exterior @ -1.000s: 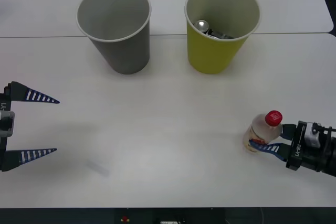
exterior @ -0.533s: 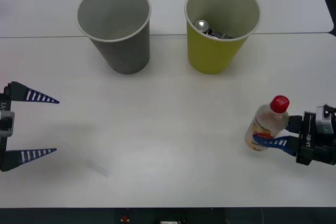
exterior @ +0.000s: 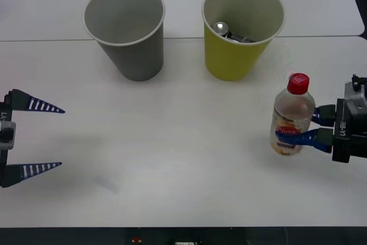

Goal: Put the can into the green bin and the plastic bottle into the gray bin

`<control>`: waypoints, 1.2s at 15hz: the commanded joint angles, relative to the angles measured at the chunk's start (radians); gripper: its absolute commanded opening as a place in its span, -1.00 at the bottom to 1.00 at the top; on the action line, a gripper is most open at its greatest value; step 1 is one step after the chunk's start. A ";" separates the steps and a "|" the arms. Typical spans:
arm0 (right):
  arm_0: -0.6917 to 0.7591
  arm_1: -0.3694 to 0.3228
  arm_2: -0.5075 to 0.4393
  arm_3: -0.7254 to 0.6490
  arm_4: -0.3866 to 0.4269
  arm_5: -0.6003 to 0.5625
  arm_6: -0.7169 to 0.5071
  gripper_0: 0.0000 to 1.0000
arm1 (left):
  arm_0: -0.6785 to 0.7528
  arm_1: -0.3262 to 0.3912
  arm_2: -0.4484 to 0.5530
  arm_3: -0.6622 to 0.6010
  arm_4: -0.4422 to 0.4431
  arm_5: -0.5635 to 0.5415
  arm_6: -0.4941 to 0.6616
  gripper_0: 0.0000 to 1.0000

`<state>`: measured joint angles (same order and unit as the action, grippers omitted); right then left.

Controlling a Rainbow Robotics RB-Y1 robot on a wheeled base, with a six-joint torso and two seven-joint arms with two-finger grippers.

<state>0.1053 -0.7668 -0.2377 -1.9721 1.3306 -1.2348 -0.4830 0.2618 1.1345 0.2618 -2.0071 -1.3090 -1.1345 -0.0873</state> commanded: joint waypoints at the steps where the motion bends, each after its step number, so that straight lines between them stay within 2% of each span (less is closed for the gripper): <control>1: -0.024 -0.017 -0.011 -0.129 0.093 0.000 -0.218 -1.00 | 0.000 0.000 0.000 0.000 0.000 0.000 0.000 1.00; 7: -0.156 -0.063 0.044 -0.346 0.263 -0.003 -0.648 -1.00 | 0.000 0.000 0.000 0.000 0.000 0.000 0.000 1.00; 11: -0.323 -0.097 0.138 -0.373 0.332 -0.003 -0.852 -1.00 | 0.000 0.000 0.000 0.000 0.000 0.000 0.000 1.00; 13: -0.400 -0.115 0.178 -0.370 0.345 -0.005 -0.922 -1.00 | 0.000 0.000 0.000 0.000 0.000 0.000 0.000 1.00; 15: -0.483 -0.135 0.228 -0.344 0.349 -0.011 -0.931 -1.00 | 0.000 0.000 0.000 0.000 0.000 0.000 0.000 1.00; 18: -0.655 -0.137 0.307 -0.252 0.343 -0.097 -0.931 -1.00 | 0.000 0.000 0.000 0.000 0.000 0.000 0.000 1.00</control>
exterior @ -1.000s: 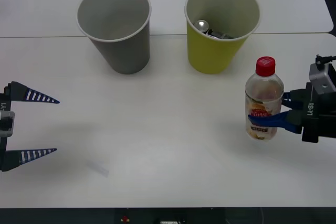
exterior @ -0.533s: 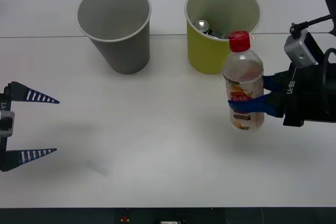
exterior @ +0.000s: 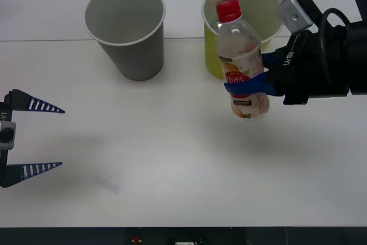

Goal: Put the can into the green bin and the plastic bottle into the gray bin

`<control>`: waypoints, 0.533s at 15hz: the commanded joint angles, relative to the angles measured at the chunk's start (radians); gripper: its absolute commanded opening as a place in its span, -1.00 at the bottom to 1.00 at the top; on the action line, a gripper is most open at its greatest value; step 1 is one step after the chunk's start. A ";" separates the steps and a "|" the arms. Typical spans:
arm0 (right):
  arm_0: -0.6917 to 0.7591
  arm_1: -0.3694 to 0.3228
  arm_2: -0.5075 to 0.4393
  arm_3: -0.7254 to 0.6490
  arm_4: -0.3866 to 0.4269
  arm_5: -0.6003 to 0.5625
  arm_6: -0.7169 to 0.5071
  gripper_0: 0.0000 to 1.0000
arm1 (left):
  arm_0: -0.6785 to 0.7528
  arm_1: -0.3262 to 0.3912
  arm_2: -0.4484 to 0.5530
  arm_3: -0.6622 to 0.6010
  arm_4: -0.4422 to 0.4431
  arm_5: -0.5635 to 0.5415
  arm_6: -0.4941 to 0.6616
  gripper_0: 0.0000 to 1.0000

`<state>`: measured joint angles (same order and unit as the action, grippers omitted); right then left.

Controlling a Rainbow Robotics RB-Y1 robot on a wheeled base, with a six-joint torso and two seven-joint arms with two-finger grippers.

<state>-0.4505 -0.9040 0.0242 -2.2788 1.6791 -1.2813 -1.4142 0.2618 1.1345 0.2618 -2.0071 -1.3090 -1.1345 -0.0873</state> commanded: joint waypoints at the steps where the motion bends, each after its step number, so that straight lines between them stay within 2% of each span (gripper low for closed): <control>1: -0.171 0.002 0.082 0.094 -0.006 -0.072 0.000 -1.00 | 0.000 0.000 0.000 0.000 0.000 0.000 0.000 1.00; 5: -0.433 0.050 0.263 0.288 0.005 -0.078 0.000 -1.00 | 0.000 0.000 0.000 0.000 0.000 0.000 0.000 1.00; 8: -0.594 0.145 0.347 0.459 0.031 -0.078 0.000 -1.00 | 0.000 0.000 0.000 0.000 0.000 0.000 0.000 1.00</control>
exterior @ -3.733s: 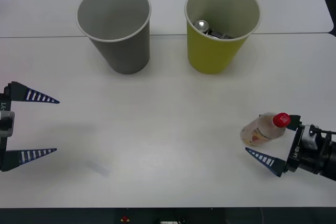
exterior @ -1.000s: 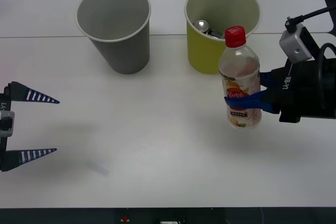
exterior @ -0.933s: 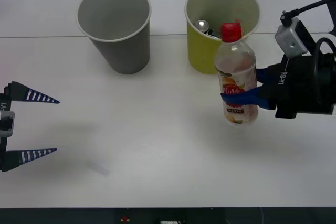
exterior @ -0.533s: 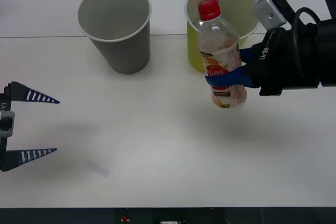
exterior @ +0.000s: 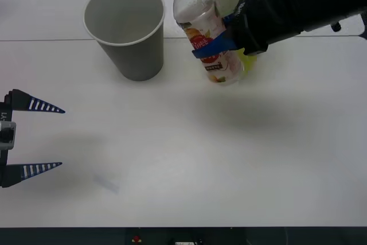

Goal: Put the can into the green bin and the plastic bottle into the gray bin

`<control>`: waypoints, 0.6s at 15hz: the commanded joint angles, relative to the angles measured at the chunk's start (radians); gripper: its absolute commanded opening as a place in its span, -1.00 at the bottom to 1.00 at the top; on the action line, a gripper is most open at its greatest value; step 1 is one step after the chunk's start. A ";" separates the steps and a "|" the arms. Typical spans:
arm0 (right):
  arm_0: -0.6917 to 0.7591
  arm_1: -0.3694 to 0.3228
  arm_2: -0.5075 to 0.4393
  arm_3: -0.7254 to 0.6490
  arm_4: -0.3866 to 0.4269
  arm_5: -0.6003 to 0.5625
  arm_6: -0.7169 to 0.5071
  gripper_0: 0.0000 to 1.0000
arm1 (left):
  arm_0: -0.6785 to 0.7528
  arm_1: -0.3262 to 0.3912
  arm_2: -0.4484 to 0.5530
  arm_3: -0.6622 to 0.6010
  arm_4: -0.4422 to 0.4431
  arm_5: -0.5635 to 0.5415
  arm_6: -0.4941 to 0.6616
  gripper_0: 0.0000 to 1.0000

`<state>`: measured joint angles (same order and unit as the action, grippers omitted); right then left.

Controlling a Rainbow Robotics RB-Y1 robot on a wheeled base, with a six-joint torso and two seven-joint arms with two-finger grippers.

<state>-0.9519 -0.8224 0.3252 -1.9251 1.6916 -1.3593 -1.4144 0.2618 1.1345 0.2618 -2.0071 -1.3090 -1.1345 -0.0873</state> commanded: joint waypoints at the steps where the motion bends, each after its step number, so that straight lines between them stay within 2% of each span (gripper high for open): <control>1: -0.130 0.100 0.058 0.152 0.046 0.000 0.005 -1.00 | 0.000 0.000 0.000 0.000 0.000 0.000 0.000 1.00; 4: -0.252 0.220 0.109 0.319 0.157 0.000 0.005 -1.00 | 0.000 0.000 0.000 0.000 0.000 0.000 0.000 1.00; 9: -0.446 0.417 0.149 0.673 0.287 0.014 0.057 -1.00 | 0.000 0.000 0.000 0.000 0.000 0.000 0.000 1.00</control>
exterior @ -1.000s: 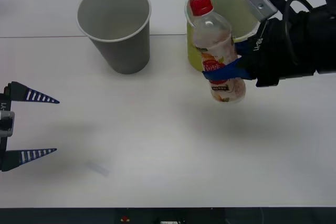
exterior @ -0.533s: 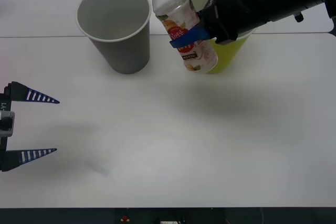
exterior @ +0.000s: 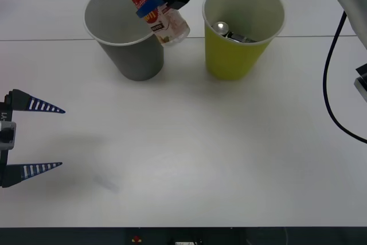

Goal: Put the can into the green bin and the plastic bottle into the gray bin

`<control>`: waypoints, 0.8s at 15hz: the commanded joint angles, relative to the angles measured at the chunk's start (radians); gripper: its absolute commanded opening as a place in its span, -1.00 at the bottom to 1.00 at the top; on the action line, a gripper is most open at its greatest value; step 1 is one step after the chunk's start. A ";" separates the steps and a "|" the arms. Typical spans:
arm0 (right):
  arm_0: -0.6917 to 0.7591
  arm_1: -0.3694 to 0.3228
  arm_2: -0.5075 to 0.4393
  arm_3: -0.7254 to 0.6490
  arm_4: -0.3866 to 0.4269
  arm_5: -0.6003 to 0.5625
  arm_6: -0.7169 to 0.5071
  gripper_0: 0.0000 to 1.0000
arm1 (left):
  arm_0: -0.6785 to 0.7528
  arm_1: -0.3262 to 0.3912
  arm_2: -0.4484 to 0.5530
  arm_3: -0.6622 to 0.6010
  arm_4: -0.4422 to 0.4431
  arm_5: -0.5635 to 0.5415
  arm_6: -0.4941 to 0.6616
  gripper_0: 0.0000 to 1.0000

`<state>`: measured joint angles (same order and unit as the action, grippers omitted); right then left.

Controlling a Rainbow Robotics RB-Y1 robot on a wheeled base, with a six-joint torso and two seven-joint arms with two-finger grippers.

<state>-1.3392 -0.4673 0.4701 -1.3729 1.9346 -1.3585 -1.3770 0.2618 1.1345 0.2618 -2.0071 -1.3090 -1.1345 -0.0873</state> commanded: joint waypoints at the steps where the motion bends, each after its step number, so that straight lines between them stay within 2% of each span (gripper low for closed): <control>1: -0.097 0.110 0.004 0.213 0.078 0.036 0.029 -1.00 | 0.000 0.000 0.000 0.000 0.000 0.000 0.000 1.00; 3: -0.146 0.171 0.002 0.330 0.125 0.090 0.046 -1.00 | 0.000 0.000 0.000 0.000 0.000 0.000 0.000 1.00; 6: -0.195 0.231 0.005 0.459 0.144 0.165 0.084 -1.00 | 0.000 0.000 0.000 0.000 0.000 0.000 0.000 1.00; 11: -0.212 0.250 0.052 0.503 0.147 0.239 0.096 -0.99 | 0.000 0.000 0.000 0.000 0.000 0.000 0.000 1.00; 12: -0.210 0.250 0.052 0.505 0.149 0.239 0.095 -0.82 | 0.000 0.000 0.000 0.000 0.000 0.000 0.000 1.00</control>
<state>-1.5506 -0.2177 0.5203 -0.8690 2.0824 -1.1211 -1.2814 0.2618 1.1345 0.2618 -2.0071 -1.3090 -1.1345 -0.0873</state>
